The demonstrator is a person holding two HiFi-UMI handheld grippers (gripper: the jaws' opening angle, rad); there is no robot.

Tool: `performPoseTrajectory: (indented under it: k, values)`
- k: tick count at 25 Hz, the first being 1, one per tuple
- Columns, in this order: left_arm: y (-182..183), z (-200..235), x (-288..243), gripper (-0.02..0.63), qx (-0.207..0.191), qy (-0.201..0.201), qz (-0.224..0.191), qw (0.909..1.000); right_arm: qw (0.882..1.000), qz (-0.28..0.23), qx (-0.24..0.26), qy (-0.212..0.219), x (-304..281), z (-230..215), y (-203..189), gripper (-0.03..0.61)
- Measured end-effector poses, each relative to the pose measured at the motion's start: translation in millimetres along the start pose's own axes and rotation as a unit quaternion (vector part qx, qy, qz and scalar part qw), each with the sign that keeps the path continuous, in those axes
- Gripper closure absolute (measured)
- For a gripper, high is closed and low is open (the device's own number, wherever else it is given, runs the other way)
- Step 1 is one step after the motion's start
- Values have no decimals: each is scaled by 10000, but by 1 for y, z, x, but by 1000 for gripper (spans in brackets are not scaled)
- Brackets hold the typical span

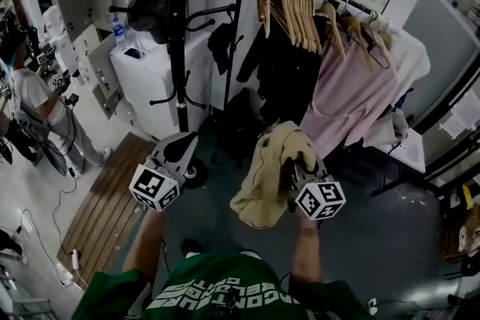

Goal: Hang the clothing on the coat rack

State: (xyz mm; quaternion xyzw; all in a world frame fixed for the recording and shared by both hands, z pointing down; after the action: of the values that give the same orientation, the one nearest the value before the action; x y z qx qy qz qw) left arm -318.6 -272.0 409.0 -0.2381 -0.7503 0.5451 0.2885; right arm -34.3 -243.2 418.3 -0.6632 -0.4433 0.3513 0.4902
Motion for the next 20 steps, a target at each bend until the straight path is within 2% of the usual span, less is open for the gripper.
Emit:
performPoseTrajectory:
  k: [6, 11, 20]
  values:
    - [-4, 31, 2, 609, -4, -269, 33, 9996, 9996, -99, 35, -261, -19, 19, 6, 538]
    - [-13, 52, 0, 609, -72, -426, 401, 9983, 9991, -190, 22, -377, -36, 30, 13, 538]
    - [1, 78, -20, 609, -264, -675, 174, 9972, 9985, -400, -20, -362, -77, 44, 44, 538]
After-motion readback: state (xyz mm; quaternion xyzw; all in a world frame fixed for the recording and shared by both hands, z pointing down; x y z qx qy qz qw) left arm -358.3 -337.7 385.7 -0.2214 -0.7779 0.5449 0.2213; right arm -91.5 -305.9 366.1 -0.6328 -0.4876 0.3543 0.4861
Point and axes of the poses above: the fingertips, and each gripper's own axes: x backward along the fingers, z to its left, y out of its top, the point moved 3 cm from there along x, backward along the fingers, and after that the axes turned 11 degrees about -x, right-handed, at the moved point
